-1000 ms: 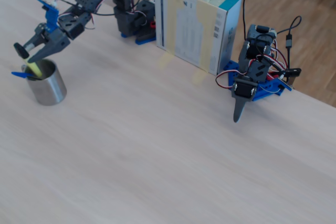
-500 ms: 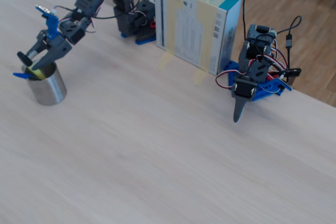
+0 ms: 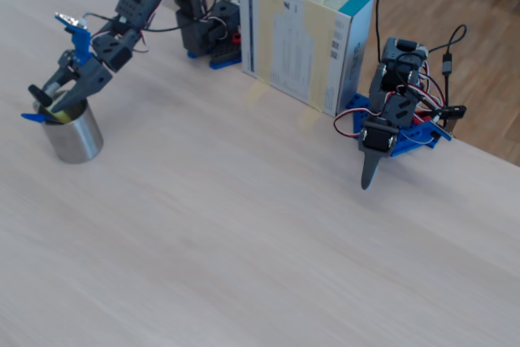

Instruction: Grab the yellow pen and put it in the silver cup.

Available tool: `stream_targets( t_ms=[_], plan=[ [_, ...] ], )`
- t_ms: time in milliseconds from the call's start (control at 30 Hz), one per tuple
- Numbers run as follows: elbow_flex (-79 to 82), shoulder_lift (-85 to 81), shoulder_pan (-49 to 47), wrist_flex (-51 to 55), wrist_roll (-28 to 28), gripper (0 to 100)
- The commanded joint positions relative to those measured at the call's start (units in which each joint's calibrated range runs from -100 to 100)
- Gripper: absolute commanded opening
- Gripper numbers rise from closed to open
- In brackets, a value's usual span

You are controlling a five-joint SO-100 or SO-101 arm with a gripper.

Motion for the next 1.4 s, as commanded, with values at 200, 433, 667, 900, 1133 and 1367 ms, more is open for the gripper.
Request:
stream_targets(
  t_ms=[200, 433, 667, 900, 1133, 1367],
  plan=[
    [-0.3, -1.04, -1.39, -0.17, 0.34, 9],
    [-0.3, -1.13, -2.0, -0.26, 0.34, 9],
    [-0.3, -1.13, -2.09, -0.6, 0.39, 19],
    [-0.39, -1.21, -2.18, -0.69, 0.39, 31],
    [-0.57, -1.29, -2.18, -0.69, -0.07, 39],
    [-0.39, -4.53, -2.88, 0.08, -0.07, 45]
  ],
)
